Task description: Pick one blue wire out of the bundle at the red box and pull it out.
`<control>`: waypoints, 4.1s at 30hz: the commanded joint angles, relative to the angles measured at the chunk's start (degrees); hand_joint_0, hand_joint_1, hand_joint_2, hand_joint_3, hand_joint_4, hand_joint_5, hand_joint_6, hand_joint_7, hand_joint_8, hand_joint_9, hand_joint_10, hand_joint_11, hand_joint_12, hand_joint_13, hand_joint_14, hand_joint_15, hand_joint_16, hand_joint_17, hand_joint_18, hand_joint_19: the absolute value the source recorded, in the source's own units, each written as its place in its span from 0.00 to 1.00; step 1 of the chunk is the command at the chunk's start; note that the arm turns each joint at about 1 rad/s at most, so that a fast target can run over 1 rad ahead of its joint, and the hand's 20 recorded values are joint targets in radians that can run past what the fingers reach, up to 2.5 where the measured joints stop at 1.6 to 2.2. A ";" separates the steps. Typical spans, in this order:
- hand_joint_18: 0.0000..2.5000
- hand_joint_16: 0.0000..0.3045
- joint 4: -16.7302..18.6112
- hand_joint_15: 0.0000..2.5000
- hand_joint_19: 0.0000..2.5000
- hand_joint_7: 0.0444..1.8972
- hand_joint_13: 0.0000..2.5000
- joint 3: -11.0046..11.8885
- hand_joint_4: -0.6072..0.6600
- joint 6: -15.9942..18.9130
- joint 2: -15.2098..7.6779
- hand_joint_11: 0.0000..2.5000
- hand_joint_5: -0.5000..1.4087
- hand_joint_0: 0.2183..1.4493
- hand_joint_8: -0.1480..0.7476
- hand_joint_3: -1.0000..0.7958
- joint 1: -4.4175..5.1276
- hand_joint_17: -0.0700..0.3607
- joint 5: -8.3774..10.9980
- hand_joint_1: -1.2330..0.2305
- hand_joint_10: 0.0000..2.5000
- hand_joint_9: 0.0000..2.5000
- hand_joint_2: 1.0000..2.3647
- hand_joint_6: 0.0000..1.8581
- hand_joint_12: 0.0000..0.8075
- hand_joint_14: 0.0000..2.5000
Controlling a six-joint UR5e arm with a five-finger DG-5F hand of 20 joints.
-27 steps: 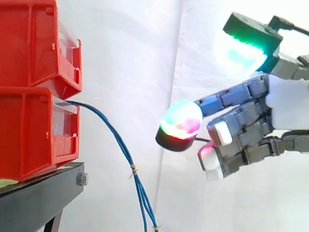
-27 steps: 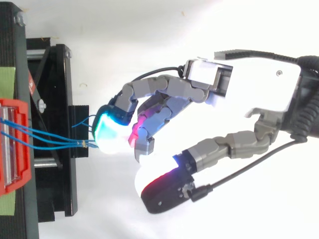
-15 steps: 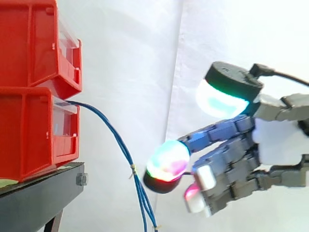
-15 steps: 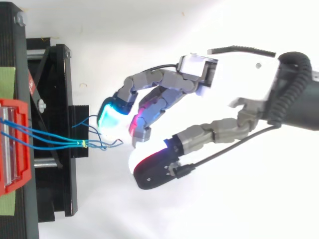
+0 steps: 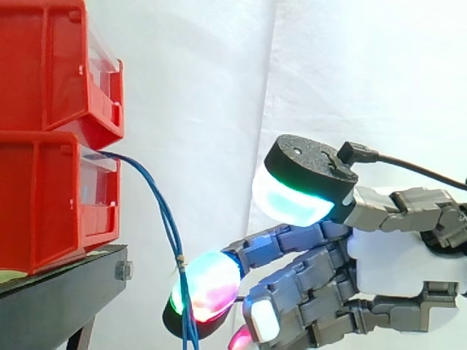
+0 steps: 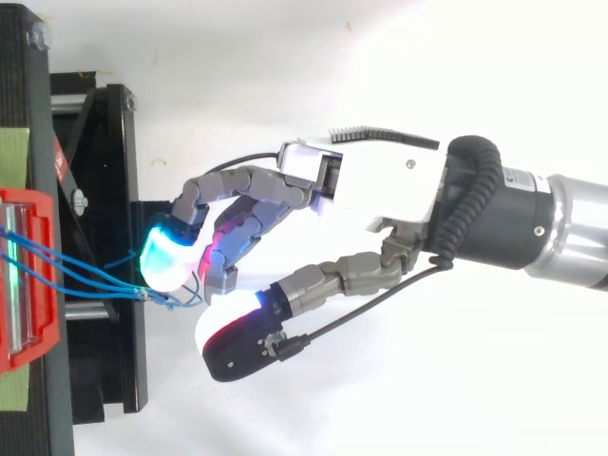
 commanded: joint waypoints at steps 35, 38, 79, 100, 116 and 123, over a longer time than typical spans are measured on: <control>0.22 0.16 7.26 0.21 0.19 0.58 0.31 5.11 0.66 -2.22 -5.28 0.26 0.20 0.33 0.52 0.37 0.36 0.41 0.05 0.33 0.00 0.36 0.01 0.32 0.51 0.01; 0.22 0.16 7.08 0.21 0.19 0.57 0.31 5.11 0.67 -2.13 -5.28 0.26 0.20 0.32 0.52 0.35 0.36 0.41 0.05 0.33 0.00 0.36 0.01 0.32 0.51 0.01; 0.24 0.16 11.04 0.21 0.18 0.42 0.33 4.67 0.64 -1.69 -7.04 0.27 0.17 0.33 0.53 0.36 0.98 0.42 0.14 0.31 0.01 0.35 0.01 0.43 0.51 0.01; 0.26 0.17 11.30 0.22 0.19 0.39 0.34 4.75 0.65 -2.48 -7.04 0.30 0.15 0.33 0.53 0.44 1.24 0.43 0.05 0.30 0.00 0.33 0.01 0.50 0.51 0.01; 0.27 0.18 11.30 0.23 0.20 0.40 0.35 4.84 0.66 -2.31 -7.04 0.30 0.15 0.26 0.56 0.31 1.24 0.44 -0.03 0.34 0.00 0.35 0.00 0.50 0.54 0.01; 0.29 0.17 11.39 0.23 0.20 0.43 0.36 4.84 0.66 -2.31 -6.95 0.31 0.17 0.27 0.57 0.28 1.33 0.44 0.05 0.32 0.00 0.38 0.00 0.51 0.54 0.01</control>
